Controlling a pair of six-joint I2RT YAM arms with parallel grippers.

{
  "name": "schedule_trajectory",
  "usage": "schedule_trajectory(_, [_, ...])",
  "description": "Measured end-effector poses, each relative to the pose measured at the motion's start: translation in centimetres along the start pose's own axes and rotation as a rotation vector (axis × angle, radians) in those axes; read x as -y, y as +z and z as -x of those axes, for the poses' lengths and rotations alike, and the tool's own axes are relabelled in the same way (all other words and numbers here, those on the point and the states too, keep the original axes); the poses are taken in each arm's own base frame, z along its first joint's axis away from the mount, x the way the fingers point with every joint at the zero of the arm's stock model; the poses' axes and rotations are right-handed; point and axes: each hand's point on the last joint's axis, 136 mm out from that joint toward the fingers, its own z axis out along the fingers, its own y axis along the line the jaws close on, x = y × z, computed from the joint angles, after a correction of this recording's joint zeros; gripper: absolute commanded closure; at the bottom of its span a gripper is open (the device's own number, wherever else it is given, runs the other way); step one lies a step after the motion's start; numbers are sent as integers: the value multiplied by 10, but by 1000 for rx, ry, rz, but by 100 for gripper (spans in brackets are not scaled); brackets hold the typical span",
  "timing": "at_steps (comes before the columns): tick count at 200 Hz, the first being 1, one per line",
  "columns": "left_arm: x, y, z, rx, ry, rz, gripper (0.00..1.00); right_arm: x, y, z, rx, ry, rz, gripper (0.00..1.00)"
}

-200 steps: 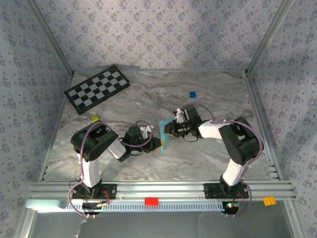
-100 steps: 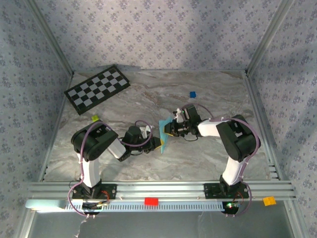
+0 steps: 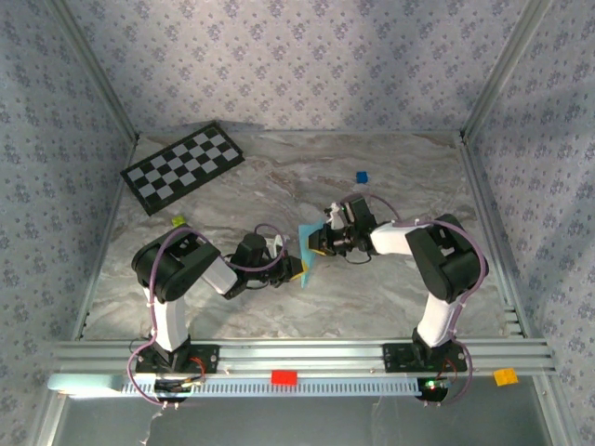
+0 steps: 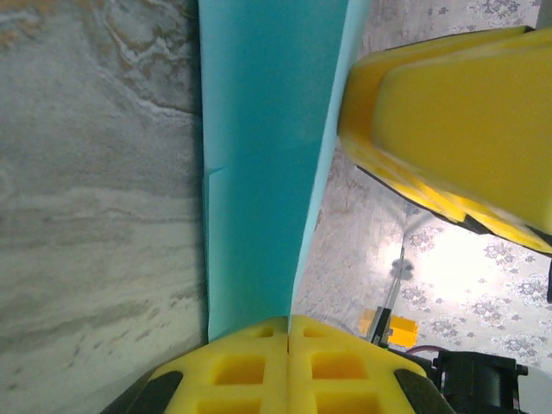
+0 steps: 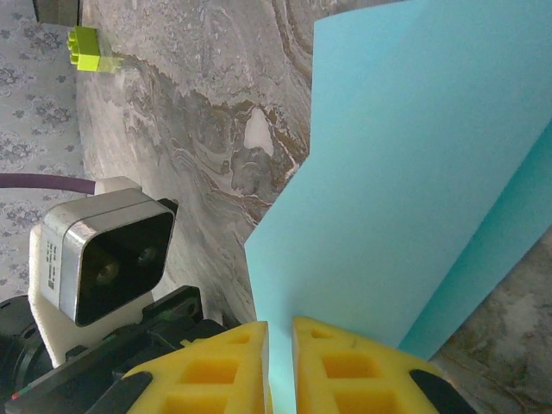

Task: Fold a paper plane with a square sheet of paper (pick it up from the middle)
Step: Fold the wing for the fifth time at the center of the table.

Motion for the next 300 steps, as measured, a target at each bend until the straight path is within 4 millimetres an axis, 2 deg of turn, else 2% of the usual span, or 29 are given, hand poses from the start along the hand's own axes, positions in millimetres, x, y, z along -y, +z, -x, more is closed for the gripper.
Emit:
schedule_trajectory(51, [-2,0,1,8,-8,13,100,0,2,3,-2,0,-4,84])
schedule_trajectory(170, [-5,0,2,12,-34,29,100,15,14,2,-29,32,-31,84])
schedule_trajectory(203, [-3,-1,3,12,-12,29,84,16,16,2,-39,41,-34,85])
schedule_trajectory(227, [1,-2,2,4,15,47,78,17,16,2,-41,42,-36,85])
schedule_trajectory(262, [1,-2,1,-16,60,133,80,17,16,2,-41,42,-36,85])
schedule_trajectory(300, [-5,-1,-1,-37,98,235,90,17,16,1,-42,43,-37,85])
